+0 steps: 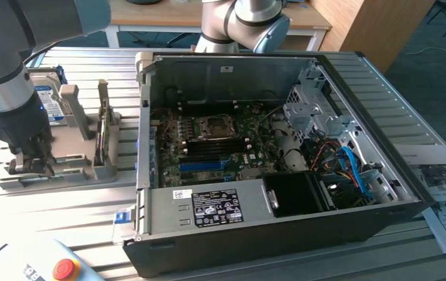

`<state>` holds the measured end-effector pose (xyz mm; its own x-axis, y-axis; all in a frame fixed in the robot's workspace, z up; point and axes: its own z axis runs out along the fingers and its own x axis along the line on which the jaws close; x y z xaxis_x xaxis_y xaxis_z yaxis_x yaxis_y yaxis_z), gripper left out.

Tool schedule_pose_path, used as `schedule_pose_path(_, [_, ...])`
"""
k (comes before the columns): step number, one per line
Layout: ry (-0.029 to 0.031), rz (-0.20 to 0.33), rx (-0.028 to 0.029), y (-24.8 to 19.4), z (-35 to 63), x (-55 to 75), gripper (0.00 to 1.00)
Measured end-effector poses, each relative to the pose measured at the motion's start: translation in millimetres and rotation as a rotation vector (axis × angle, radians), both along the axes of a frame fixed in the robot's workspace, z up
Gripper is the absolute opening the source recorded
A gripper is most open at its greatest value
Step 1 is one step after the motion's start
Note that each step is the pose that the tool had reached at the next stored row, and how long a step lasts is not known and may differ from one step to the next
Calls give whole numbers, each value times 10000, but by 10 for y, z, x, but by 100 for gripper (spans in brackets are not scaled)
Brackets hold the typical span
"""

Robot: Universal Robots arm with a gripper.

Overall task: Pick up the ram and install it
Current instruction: 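Pick up the ram and move it above insertion slot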

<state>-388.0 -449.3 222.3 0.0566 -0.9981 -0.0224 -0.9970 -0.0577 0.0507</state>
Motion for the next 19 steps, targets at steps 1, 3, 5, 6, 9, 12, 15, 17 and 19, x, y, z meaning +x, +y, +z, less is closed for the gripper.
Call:
schedule_pose_path(1, [0, 0, 0, 0, 0, 0, 31])
schedule_pose_path(3, [1, 44, 1, 0, -1, 7, 31])
schedule_pose_path(5, [6, 150, 1, 0, -1, 12, 31])
schedule_pose_path(6, [8, 204, 2, 0, -1, 13, 31])
schedule_pose_path(9, [8, 226, 0, 0, -1, 14, 31])
schedule_pose_path(12, [7, 226, 1, 1, -15, 15, 31])
schedule_pose_path(15, [7, 226, 1, 0, -46, 15, 31])
schedule_pose_path(17, [7, 226, 1, 0, -64, 15, 31])
schedule_pose_path(19, [8, 226, 0, 0, -80, 15, 31])
